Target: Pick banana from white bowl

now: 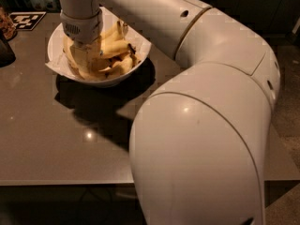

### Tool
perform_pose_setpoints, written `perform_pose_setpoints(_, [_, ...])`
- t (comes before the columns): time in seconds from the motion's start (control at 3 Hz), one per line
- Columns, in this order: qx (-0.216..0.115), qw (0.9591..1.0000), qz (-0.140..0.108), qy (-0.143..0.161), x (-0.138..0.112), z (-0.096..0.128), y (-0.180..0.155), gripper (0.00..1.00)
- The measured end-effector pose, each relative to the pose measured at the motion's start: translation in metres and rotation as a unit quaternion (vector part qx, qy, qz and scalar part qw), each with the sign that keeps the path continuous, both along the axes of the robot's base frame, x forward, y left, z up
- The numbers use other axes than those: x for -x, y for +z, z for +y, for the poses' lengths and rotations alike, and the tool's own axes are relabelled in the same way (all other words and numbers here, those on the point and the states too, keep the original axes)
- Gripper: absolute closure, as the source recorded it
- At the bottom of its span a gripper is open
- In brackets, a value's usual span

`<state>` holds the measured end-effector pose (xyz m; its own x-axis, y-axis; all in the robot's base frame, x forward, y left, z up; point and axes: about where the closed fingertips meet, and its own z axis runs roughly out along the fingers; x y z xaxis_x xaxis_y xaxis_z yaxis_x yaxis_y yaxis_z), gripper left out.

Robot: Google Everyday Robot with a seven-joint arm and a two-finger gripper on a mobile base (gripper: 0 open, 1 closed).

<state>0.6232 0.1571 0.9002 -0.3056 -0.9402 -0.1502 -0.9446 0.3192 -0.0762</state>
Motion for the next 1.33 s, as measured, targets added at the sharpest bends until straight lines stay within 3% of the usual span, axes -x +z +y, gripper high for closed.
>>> perform_pose_setpoints(0.33, [-0.032,0.9982,-0.032,0.039,0.014,-0.008,0.019,1.00])
perform_pose_setpoints(0.67, [-0.085,0.9892,-0.060,0.103,0.045,-0.030,0.054,1.00])
perform_pose_setpoints(1.33, [-0.165,0.9653,-0.062,0.193,0.079,-0.075,0.079,1.00])
